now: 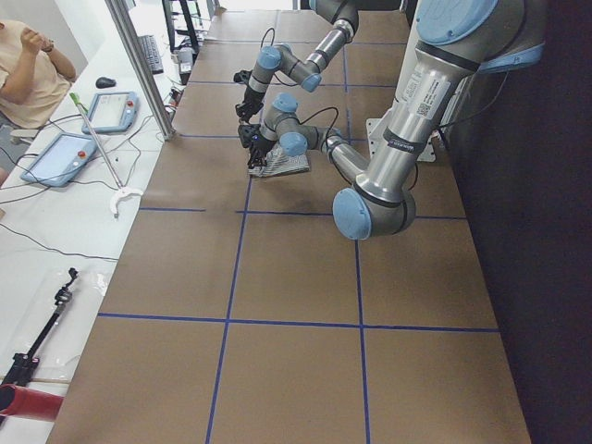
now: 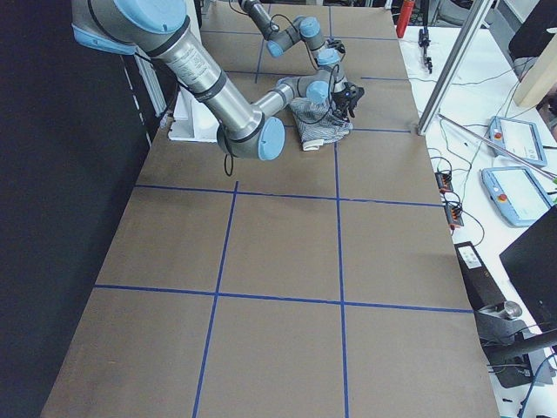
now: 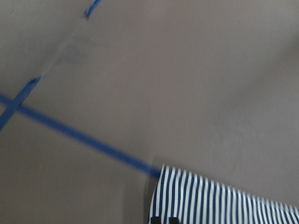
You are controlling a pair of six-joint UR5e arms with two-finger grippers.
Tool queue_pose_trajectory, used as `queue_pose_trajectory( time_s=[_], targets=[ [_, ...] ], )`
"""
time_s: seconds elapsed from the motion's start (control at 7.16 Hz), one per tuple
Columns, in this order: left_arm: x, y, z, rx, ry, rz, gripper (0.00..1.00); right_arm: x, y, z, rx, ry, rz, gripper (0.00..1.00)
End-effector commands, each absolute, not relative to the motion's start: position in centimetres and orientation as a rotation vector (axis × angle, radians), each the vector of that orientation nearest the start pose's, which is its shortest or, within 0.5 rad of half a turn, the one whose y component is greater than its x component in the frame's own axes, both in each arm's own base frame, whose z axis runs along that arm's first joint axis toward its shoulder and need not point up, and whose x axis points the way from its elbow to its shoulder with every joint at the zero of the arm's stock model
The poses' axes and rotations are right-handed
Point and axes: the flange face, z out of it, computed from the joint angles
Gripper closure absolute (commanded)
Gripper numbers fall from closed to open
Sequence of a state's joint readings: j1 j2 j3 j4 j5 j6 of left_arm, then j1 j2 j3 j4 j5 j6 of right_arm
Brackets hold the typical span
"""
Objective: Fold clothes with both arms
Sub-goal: 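Lift the near edge with both grippers and fold it away from the robot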
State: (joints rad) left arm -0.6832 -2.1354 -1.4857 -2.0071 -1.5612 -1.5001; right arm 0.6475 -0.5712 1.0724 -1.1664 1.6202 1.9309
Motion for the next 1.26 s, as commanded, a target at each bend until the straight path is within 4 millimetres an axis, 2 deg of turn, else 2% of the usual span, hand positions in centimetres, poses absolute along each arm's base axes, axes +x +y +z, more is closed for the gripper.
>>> queue_pose_trajectory(
  time_s=[0.0,0.14,0.28,0.42,0.56,0.7,0.84,0.98,1.12],
  targets=[
    [44.9,-59.1,31.8,0.416,0.92,-0.585,0.57,-56.3,-65.0,17.6,0.06,-0.968,0.92,0.0],
    [43.5,-58.8,30.1,0.4,0.969,-0.573,0.58,-55.4,-65.6,17.8,0.064,-0.967,0.927,0.0],
    [43.2,-56.5,29.2,0.317,1.026,-0.52,0.96,-54.2,-66.0,17.4,0.069,-0.981,0.903,0.0],
    [44.5,-55.3,27.7,0.252,1.049,-0.471,1.0,-52.5,-66.1,18.0,0.072,-0.992,0.863,0.0],
    [46.0,-53.7,25.7,0.158,0.989,-0.436,1.0,-50.6,-65.6,19.9,0.089,-0.993,0.839,0.0],
    [48.6,-51.4,25.2,0.109,0.927,-0.395,1.0,-50.3,-65.4,20.5,0.098,-0.99,0.825,0.0],
    [51.5,-49.0,25.6,0.091,0.909,-0.33,1.0,-50.3,-65.4,20.3,0.098,-0.993,0.826,0.0],
    [53.0,-48.3,26.6,0.08,0.892,-0.307,1.0,-50.2,-65.2,20.3,0.099,-0.996,0.824,0.0],
    [53.6,-48.7,26.8,0.092,0.878,-0.273,1.0,-50.2,-64.8,20.7,0.097,-0.997,0.822,0.0]
  ],
)
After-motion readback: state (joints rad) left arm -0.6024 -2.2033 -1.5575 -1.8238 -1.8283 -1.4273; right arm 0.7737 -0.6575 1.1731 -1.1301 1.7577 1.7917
